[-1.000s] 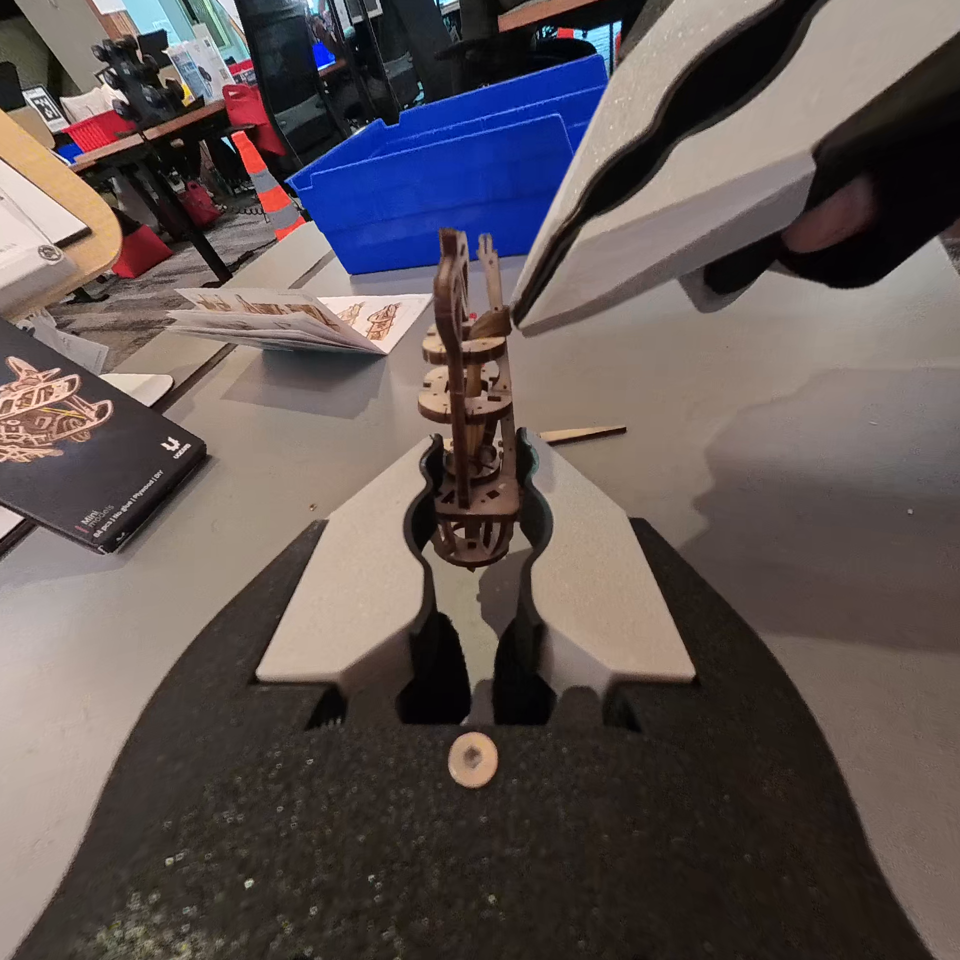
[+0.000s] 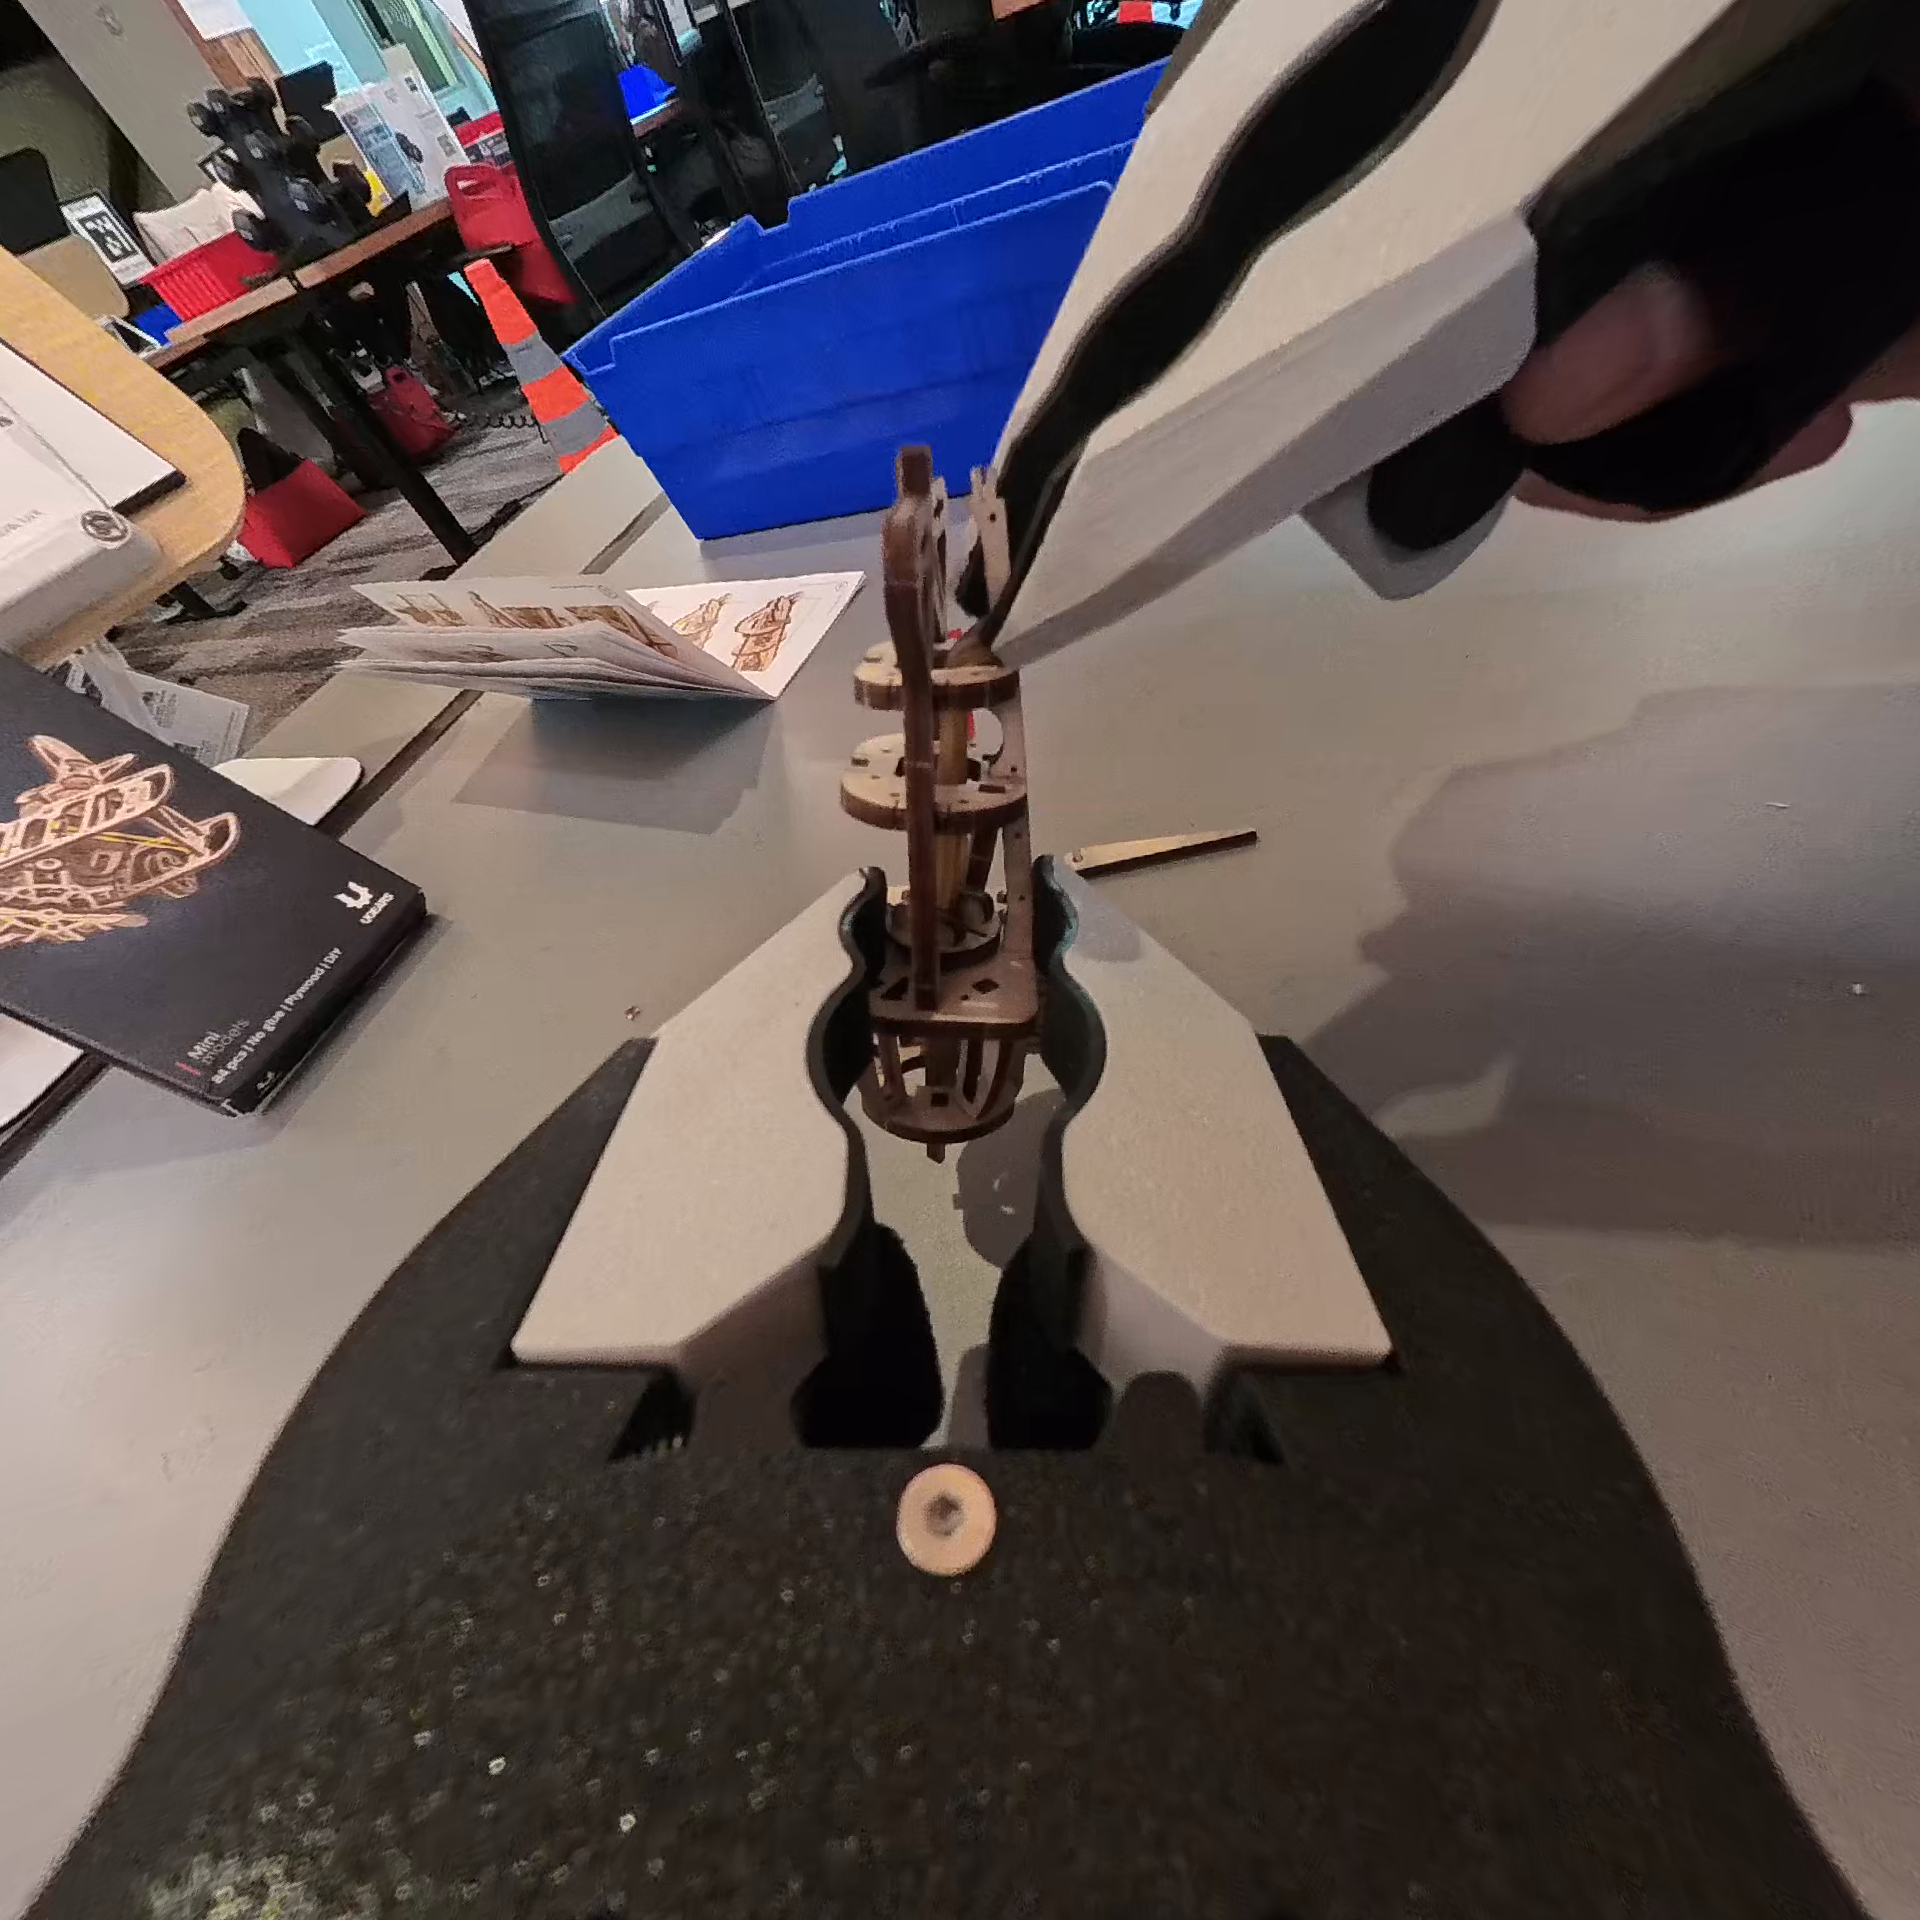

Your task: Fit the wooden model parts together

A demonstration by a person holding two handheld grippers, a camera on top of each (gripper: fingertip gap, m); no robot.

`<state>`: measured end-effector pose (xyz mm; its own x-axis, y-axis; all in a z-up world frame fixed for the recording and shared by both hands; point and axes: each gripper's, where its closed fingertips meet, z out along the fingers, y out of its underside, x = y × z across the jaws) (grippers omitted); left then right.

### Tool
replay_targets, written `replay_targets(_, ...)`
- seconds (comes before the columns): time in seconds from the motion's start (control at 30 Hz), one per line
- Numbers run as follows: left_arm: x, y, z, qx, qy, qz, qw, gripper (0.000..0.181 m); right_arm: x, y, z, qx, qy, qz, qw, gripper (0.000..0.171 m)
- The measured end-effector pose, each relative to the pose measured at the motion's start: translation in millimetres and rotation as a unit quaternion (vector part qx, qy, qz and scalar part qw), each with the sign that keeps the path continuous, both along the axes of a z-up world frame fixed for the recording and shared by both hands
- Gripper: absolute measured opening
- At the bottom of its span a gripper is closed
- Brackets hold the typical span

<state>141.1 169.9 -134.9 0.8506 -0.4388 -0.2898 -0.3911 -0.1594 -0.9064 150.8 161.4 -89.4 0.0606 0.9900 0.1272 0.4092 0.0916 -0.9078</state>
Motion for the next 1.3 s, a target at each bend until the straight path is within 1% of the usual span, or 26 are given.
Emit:
replay_targets(0.17,1,-1,-1,-0.002,0.003,-0.004,1.000,0.025,4,2,-1,0.094,-0.027,0.007,0.995,0.013)
replay_targets(0.37,5,-2,-3,-0.010,0.003,-0.014,1.000,0.024,8,2,1,0.217,-0.048,0.014,0.975,0.018)
replay_targets(0.5,8,-3,-4,-0.013,0.005,-0.021,1.000,0.025,11,-2,2,0.226,-0.051,0.028,0.972,0.018)
replay_targets(0.6,8,-3,-5,-0.014,0.005,-0.021,1.000,0.024,15,-2,8,0.222,-0.034,0.035,0.974,0.019)
replay_targets(0.7,6,-3,-3,-0.017,-0.008,-0.018,1.000,0.024,24,1,24,0.183,0.017,0.038,0.982,0.020)
replay_targets(0.77,1,-1,-2,-0.020,-0.019,-0.013,1.000,0.024,32,17,24,0.128,0.035,0.015,0.991,0.017)
replay_targets(0.8,-1,-1,-1,-0.022,-0.034,-0.012,0.999,0.024,35,30,9,0.085,0.012,0.000,0.996,0.018)
replay_targets(0.87,-5,0,3,-0.030,-0.069,-0.013,0.997,0.025,39,45,-40,-0.016,-0.099,-0.003,0.995,0.022)
replay_targets(0.9,-7,1,5,-0.034,-0.087,-0.016,0.996,0.025,38,48,-54,-0.047,-0.129,-0.003,0.990,0.021)
replay_targets(0.93,-9,1,6,-0.037,-0.103,-0.016,0.994,0.025,35,49,-60,-0.066,-0.144,-0.005,0.987,0.021)
replay_targets(1.0,-17,4,7,-0.043,-0.119,-0.007,0.992,0.024,31,55,-73,-0.075,-0.191,-0.024,0.978,0.021)
replay_targets(1.13,-23,6,5,-0.056,-0.133,-0.001,0.990,0.025,33,51,-102,-0.073,-0.287,-0.016,0.955,0.026)
replay_targets(1.17,-23,6,5,-0.057,-0.134,-0.002,0.989,0.025,33,50,-108,-0.071,-0.301,-0.014,0.951,0.028)
replay_targets(1.23,-23,5,5,-0.059,-0.134,-0.003,0.989,0.025,28,47,-110,-0.074,-0.302,-0.013,0.950,0.027)
replay_targets(1.27,-23,5,4,-0.061,-0.134,-0.003,0.989,0.025,26,45,-110,-0.076,-0.302,-0.012,0.950,0.024)
replay_targets(1.3,-23,6,4,-0.061,-0.135,-0.003,0.989,0.025,27,44,-110,-0.074,-0.305,-0.011,0.949,0.014)
